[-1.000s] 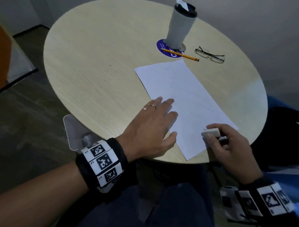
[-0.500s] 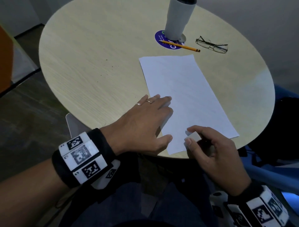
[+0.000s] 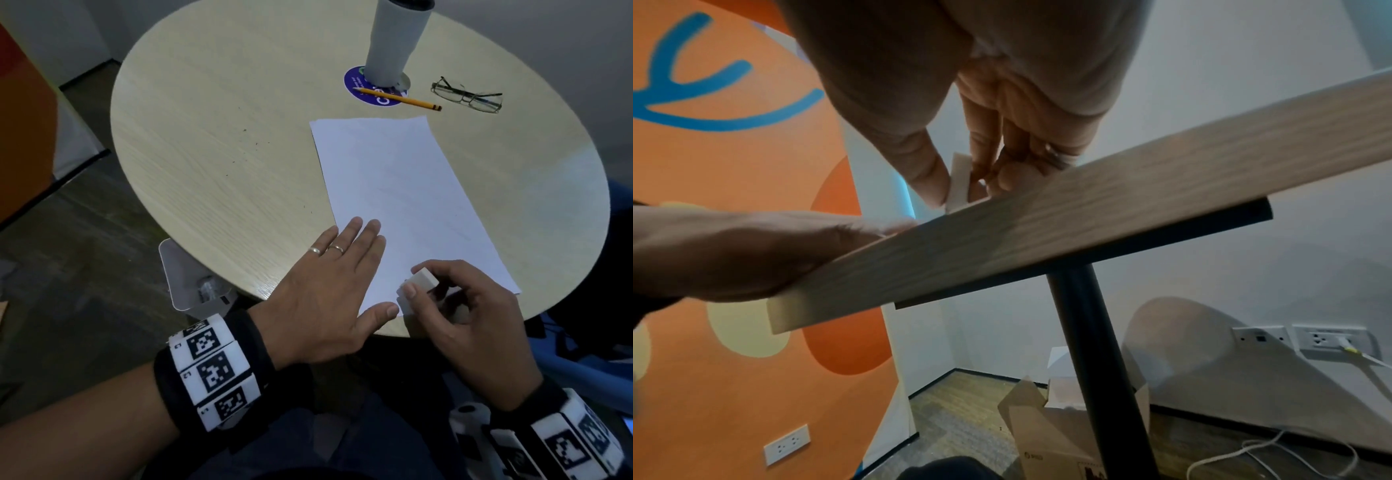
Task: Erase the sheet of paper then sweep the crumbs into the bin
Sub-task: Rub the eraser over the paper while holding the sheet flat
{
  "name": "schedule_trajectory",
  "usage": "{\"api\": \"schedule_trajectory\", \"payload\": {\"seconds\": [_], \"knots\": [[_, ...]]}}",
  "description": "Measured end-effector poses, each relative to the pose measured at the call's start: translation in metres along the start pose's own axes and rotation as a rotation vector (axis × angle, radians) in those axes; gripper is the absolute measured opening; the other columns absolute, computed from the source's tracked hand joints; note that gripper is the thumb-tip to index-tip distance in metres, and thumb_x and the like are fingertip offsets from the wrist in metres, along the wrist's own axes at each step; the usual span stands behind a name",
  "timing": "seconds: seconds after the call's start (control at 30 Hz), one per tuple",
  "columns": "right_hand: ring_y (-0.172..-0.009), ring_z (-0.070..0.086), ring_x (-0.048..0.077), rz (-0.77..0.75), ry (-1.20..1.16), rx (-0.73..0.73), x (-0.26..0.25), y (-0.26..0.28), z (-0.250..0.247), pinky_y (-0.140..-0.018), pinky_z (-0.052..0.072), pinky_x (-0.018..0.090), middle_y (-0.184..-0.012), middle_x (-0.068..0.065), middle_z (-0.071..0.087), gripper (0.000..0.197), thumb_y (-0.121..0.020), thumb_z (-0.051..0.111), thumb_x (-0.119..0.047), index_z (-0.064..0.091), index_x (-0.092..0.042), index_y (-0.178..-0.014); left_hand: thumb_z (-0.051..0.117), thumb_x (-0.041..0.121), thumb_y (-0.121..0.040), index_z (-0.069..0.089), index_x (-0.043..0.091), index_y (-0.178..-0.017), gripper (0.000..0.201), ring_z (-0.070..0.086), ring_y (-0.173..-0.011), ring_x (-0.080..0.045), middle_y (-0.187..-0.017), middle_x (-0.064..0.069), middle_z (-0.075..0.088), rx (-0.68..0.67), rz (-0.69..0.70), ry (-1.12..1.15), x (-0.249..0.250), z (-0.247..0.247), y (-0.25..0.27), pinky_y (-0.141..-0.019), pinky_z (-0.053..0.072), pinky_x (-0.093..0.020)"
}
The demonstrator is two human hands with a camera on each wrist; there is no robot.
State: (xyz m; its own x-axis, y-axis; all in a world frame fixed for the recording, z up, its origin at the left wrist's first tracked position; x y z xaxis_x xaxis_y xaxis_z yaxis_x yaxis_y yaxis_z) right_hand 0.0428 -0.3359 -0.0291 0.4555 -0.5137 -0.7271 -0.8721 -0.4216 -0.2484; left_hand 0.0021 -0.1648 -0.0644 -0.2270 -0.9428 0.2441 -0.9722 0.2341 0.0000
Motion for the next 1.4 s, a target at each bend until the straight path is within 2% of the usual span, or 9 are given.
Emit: {"api": "schedule_trajectory", "payload": {"seconds": [0.17, 0.27, 0.37, 0.6, 0.7, 0.8, 1.03, 1.17, 1.4], "knots": [[-0.070, 0.066, 0.019, 0.002, -0.007, -0.066, 0.001, 0.001, 0.010, -0.065, 0.052, 0.031, -0.081, -0.008, 0.071, 0.013, -0.089, 0.082, -0.013, 0.074, -0.022, -0.094, 0.044, 0.077, -0.096, 0.034, 0.018, -0.159, 0.087, 0.014, -0.161, -0.025, -0.172, -0.003, 0.025, 0.067, 0.035, 0.135, -0.010, -0.013, -0.008, -0.129, 0.016, -0.042], [-0.068, 0.065, 0.019, 0.039, -0.045, -0.064, 0.004, -0.003, 0.005, -0.062, 0.051, 0.023, -0.077, -0.008, 0.070, 0.013, -0.088, 0.084, -0.012, 0.075, -0.022, -0.090, 0.056, 0.086, -0.083, 0.027, 0.026, -0.164, 0.104, 0.001, -0.162, -0.019, -0.175, 0.005, 0.014, -0.004, -0.046, 0.237, -0.020, -0.016, -0.013, -0.131, 0.007, -0.041], [-0.072, 0.067, 0.016, 0.022, -0.045, -0.063, -0.005, -0.004, 0.014, -0.065, 0.049, 0.016, -0.081, -0.010, 0.072, 0.009, -0.089, 0.084, -0.018, 0.078, -0.021, -0.095, 0.056, 0.087, -0.081, 0.012, 0.028, -0.168, 0.114, -0.015, -0.161, -0.015, -0.176, 0.009, -0.004, -0.072, -0.082, 0.220, -0.023, -0.013, -0.018, -0.131, -0.003, -0.041], [-0.073, 0.067, 0.015, 0.064, -0.017, -0.079, 0.014, -0.015, 0.000, -0.071, 0.055, 0.034, -0.081, -0.006, 0.074, 0.009, -0.090, 0.083, -0.016, 0.078, -0.022, -0.087, 0.058, 0.088, -0.080, -0.002, 0.029, -0.168, 0.121, -0.025, -0.158, -0.015, -0.173, 0.011, -0.019, -0.178, -0.099, 0.178, -0.023, -0.012, -0.022, -0.130, -0.010, -0.040], [-0.072, 0.068, 0.011, 0.076, 0.037, -0.002, 0.015, -0.014, -0.014, -0.071, 0.057, 0.032, -0.079, -0.012, 0.073, 0.008, -0.090, 0.083, -0.019, 0.078, -0.024, -0.086, 0.057, 0.088, -0.080, -0.004, 0.029, -0.168, 0.122, -0.027, -0.157, -0.015, -0.173, 0.011, -0.021, -0.178, -0.097, 0.182, -0.022, -0.013, -0.021, -0.130, -0.012, -0.040], [-0.069, 0.065, 0.013, 0.017, 0.011, -0.091, -0.002, -0.007, 0.007, -0.067, 0.052, 0.023, -0.078, -0.010, 0.071, 0.010, -0.091, 0.082, -0.015, 0.077, -0.022, -0.086, 0.055, 0.089, -0.080, -0.004, 0.029, -0.168, 0.122, -0.027, -0.157, -0.015, -0.173, 0.010, -0.021, -0.177, -0.088, 0.186, -0.023, -0.013, -0.021, -0.130, -0.012, -0.040], [-0.071, 0.067, 0.012, 0.048, 0.075, 0.015, 0.017, -0.005, -0.018, -0.072, 0.058, 0.039, -0.079, -0.013, 0.072, 0.009, -0.088, 0.083, -0.017, 0.076, -0.023, -0.086, 0.057, 0.087, -0.081, -0.005, 0.029, -0.168, 0.122, -0.028, -0.157, -0.015, -0.173, 0.011, -0.021, -0.184, -0.085, 0.176, -0.023, -0.012, -0.020, -0.130, -0.011, -0.040], [-0.083, 0.071, 0.016, -0.032, 0.091, -0.083, 0.002, 0.002, 0.005, -0.076, 0.058, 0.042, -0.089, -0.011, 0.076, 0.011, -0.088, 0.084, -0.015, 0.076, -0.023, -0.089, 0.056, 0.088, -0.081, -0.005, 0.028, -0.168, 0.122, -0.028, -0.157, -0.015, -0.173, 0.010, -0.021, -0.179, -0.076, 0.174, -0.023, -0.013, -0.019, -0.129, -0.013, -0.039], [-0.058, 0.066, 0.029, 0.138, -0.012, -0.014, 0.036, -0.003, -0.020, -0.063, 0.059, 0.051, -0.066, -0.002, 0.067, 0.010, -0.090, 0.082, -0.010, 0.075, -0.015, -0.087, 0.056, 0.079, -0.089, -0.001, 0.016, -0.167, 0.115, -0.023, -0.159, -0.021, -0.174, -0.002, -0.018, -0.198, -0.035, 0.128, -0.013, -0.016, -0.018, -0.130, -0.008, -0.048]]}}
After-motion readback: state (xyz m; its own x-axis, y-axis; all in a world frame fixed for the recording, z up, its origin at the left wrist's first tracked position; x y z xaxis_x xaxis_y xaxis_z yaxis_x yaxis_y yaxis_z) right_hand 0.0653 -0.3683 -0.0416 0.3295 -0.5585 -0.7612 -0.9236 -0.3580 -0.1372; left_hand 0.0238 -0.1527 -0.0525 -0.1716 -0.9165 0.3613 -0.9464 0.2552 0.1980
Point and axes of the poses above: each hand's wrist, its own y-axis away from the middle knuckle, its own z-axis out of the palm, x = y × z, the point moved 6 cm from there along -y, towards the middle knuckle
